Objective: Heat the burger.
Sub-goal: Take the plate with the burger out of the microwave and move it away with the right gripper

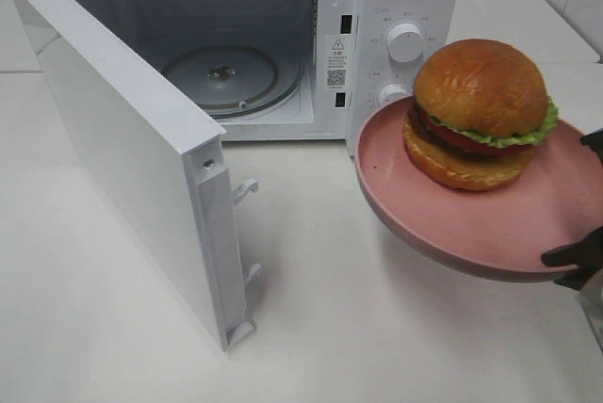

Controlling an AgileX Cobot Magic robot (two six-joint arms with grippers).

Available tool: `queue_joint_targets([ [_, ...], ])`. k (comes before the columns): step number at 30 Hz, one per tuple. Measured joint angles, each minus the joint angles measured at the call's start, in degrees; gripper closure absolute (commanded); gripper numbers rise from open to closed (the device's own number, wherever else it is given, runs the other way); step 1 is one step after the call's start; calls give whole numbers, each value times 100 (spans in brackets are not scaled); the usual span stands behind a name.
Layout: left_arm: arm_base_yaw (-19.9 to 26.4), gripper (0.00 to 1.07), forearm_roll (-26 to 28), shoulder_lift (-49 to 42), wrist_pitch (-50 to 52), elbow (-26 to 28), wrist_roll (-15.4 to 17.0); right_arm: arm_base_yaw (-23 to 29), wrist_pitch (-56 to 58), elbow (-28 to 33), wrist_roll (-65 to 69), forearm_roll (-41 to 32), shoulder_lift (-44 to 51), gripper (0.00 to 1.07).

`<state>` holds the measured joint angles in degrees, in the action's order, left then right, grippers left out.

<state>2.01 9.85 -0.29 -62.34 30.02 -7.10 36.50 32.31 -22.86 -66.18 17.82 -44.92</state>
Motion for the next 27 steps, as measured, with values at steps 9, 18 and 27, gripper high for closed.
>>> queue_joint_targets([
  [9,0,7,0,0,0,0,0,0,831,0,900,487,470,107],
  [18,0,7,0,0,0,0,0,0,1295,0,1742,940,476,107],
  [27,0,7,0,0,0,0,0,0,1679,0,2710,1358,504,107],
])
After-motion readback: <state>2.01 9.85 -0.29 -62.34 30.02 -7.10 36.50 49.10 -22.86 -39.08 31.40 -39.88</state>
